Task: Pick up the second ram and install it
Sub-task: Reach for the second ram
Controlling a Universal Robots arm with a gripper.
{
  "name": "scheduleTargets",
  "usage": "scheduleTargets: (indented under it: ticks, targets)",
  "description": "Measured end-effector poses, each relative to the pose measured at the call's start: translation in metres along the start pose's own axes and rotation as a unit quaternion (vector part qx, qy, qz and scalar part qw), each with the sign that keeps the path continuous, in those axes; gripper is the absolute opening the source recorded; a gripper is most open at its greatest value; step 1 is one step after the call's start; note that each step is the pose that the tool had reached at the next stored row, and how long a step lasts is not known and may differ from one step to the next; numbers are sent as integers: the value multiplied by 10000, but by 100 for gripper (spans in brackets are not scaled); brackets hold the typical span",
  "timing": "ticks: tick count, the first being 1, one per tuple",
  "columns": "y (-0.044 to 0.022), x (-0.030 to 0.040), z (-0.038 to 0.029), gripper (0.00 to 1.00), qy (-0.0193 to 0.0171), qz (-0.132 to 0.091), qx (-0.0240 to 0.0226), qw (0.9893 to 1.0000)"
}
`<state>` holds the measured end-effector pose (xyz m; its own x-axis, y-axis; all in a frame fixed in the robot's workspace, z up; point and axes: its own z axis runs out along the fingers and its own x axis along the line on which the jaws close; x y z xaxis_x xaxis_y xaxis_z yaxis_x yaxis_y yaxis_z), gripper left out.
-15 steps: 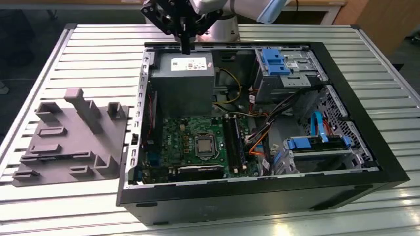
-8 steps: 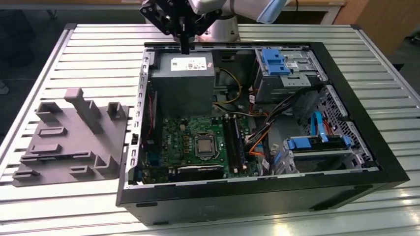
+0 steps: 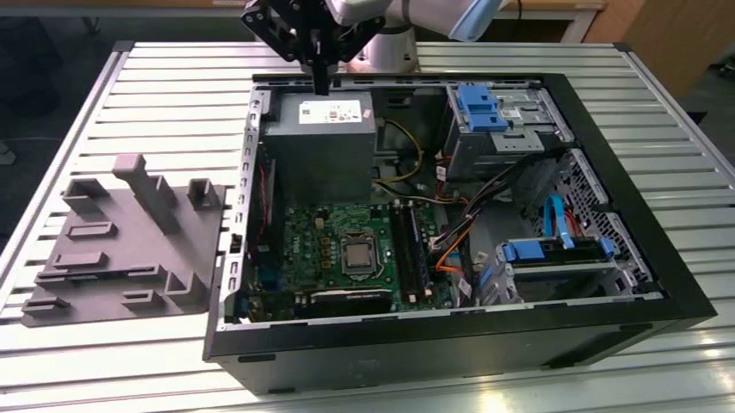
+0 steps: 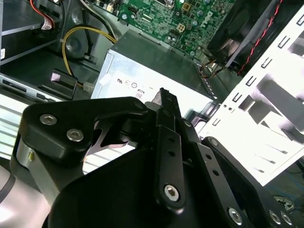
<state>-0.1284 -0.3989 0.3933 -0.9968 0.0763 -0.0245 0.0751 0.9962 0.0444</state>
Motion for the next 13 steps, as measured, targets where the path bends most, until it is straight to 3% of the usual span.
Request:
scheduleTargets:
  ticks: [13]
  targets:
    - [-3,36,-1,11,0,-1,0,10000]
